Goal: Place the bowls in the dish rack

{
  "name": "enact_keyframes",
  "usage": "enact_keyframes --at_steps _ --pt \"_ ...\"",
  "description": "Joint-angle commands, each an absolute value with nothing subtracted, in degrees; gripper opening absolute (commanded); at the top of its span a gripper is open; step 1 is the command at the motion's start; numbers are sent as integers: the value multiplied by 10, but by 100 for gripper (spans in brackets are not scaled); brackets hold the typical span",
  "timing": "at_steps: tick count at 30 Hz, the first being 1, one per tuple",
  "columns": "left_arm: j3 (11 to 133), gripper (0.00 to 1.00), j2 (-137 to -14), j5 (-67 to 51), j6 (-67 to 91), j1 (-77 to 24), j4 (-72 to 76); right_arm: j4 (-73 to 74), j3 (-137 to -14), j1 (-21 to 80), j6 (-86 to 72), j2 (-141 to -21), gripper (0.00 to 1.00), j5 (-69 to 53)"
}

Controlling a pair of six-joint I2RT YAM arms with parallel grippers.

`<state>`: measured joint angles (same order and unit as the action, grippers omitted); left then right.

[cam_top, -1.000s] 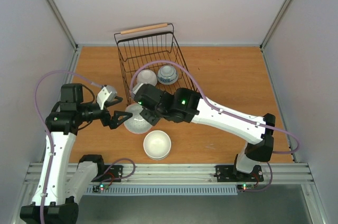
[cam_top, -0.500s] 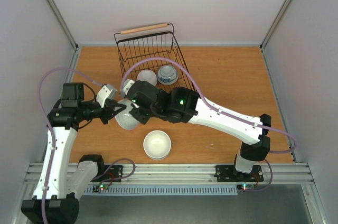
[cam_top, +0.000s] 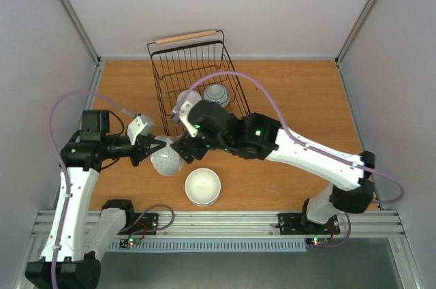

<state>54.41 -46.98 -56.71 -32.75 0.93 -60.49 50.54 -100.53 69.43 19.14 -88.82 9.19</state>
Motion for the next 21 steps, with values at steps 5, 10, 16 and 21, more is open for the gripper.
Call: enact_keyframes --at_steps 5,10,16,21 --pt "570 1 -463 -660 -363 9 -625 334 -810 647 63 -758 99 -136" --pt "576 0 -471 -669 -382 9 -644 235 -737 629 1 -738 99 -230" --pt "568 0 -463 -665 -379 9 -633 173 -710 628 -54 -740 99 -276" --pt "566 0 -459 -663 -375 9 -627 150 -708 628 -75 -746 99 -295"
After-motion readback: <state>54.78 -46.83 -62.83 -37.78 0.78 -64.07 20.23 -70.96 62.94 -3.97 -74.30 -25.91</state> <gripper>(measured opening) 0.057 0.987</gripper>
